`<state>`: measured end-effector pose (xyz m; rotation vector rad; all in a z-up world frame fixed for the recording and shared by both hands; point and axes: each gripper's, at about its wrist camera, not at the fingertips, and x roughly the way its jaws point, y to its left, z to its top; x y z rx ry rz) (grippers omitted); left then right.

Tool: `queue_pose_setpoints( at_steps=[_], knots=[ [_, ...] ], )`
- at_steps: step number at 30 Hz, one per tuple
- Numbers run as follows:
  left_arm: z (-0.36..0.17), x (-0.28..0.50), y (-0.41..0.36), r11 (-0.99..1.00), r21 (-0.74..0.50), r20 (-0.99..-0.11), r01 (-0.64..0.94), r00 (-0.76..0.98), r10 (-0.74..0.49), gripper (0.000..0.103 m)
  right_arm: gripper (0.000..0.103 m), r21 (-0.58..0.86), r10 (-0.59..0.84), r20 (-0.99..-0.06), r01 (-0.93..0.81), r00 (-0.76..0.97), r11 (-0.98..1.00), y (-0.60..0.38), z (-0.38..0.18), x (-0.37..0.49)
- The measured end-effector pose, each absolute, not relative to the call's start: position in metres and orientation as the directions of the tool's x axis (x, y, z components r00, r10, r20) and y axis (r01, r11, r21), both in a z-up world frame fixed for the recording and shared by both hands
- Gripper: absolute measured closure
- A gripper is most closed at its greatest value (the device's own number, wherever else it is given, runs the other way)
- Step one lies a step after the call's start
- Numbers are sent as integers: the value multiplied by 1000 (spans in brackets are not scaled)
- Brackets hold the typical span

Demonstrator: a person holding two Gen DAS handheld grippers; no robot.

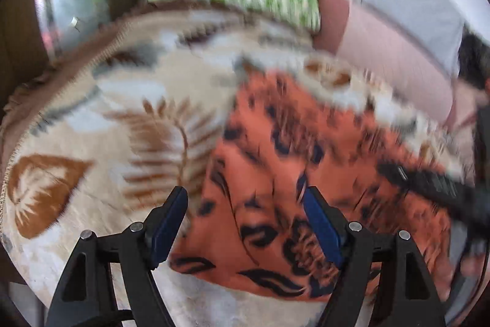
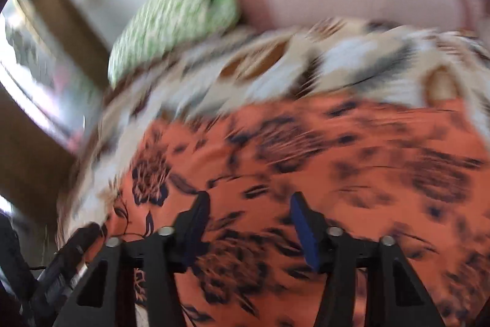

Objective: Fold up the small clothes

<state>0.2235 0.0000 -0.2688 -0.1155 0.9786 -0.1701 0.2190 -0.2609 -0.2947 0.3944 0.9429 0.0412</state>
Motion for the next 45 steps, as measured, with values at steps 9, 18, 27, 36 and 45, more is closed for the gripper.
queue_pose_setpoints(
  at_steps=[9, 18, 27, 36, 45],
  knots=[
    [-284, 249, 3, 981, -166, -858, 97, 476, -192, 25, 66, 349, 232, -851, 177, 471, 920, -262, -337, 321],
    [-271, 249, 19, 985, -173, -824, 24, 544, -158, 24, 66, 355, 209, -821, 190, 531, 915, -264, -299, 346],
    [-288, 253, 13, 989, -148, -856, 19, 498, -138, 24, 65, 400, 317, -844, 114, 432, 909, -239, -312, 323],
    [-282, 251, 22, 992, -130, -840, 0, 532, -110, 24, 64, 411, 240, -835, 271, 495, 870, -248, -313, 338],
    [-277, 249, 64, 968, -193, -831, -158, 552, -76, 24, 63, 439, 338, -803, 103, 492, 893, -200, -269, 332]
  ],
)
